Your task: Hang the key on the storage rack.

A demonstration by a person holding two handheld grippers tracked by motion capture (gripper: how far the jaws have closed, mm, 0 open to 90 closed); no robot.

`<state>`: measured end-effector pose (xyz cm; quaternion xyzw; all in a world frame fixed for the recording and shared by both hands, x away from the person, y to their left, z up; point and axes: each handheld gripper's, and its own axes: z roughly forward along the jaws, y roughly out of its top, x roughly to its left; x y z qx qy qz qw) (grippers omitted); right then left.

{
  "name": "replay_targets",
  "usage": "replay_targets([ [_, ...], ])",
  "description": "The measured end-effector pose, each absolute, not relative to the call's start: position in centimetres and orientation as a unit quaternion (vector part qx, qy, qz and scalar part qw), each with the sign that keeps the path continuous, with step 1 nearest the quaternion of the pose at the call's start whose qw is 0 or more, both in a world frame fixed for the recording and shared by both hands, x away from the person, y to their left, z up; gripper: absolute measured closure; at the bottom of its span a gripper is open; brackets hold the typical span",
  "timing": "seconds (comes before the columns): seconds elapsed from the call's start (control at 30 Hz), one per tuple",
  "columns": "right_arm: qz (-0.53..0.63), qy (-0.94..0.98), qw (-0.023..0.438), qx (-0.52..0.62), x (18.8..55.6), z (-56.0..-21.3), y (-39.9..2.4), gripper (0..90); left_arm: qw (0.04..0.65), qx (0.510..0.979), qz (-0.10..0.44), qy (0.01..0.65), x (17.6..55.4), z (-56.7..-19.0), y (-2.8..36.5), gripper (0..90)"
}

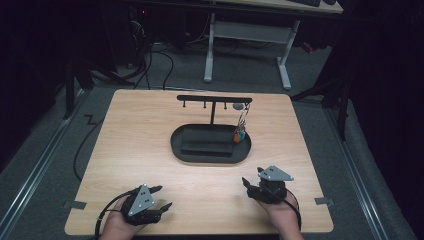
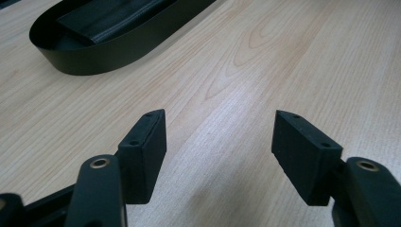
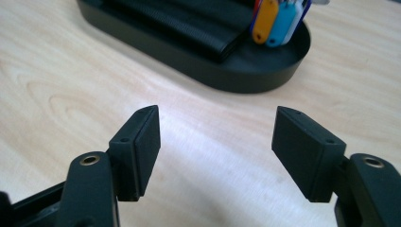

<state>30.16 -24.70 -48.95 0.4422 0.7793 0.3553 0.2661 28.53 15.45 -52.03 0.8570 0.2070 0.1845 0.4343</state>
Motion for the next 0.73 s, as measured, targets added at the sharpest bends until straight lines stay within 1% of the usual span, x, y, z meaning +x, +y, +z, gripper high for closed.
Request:
replay_targets([
  [0.17, 0.384, 0.758, 0.298, 0.434, 27.2, -50.4, -25.4, 33.8, 0.434, 0.858, 0.183, 0.205, 28.4, -52.1, 15.1, 36.7],
  [0.2, 0.387, 0.756, 0.298, 0.435, 26.6, -50.7, -25.7, 34.3, 0.436, 0.857, 0.181, 0.206, 28.3, -52.1, 15.1, 36.9],
  [0.27, 0.387, 0.758, 0.279, 0.445, 25.9, -50.9, -26.1, 33.1, 0.439, 0.856, 0.178, 0.207, 28.3, -52.1, 15.0, 37.0],
  [0.53, 0.392, 0.763, 0.270, 0.437, 26.2, -51.6, -25.7, 33.4, 0.436, 0.859, 0.176, 0.204, 28.2, -52.1, 14.3, 37.1],
  [0.6, 0.387, 0.770, 0.260, 0.437, 26.2, -51.9, -25.7, 33.5, 0.435, 0.860, 0.177, 0.200, 28.1, -52.1, 14.3, 37.1],
  [0.73, 0.382, 0.769, 0.258, 0.443, 26.3, -52.0, -25.8, 33.5, 0.438, 0.858, 0.178, 0.203, 28.2, -52.0, 14.7, 37.1],
])
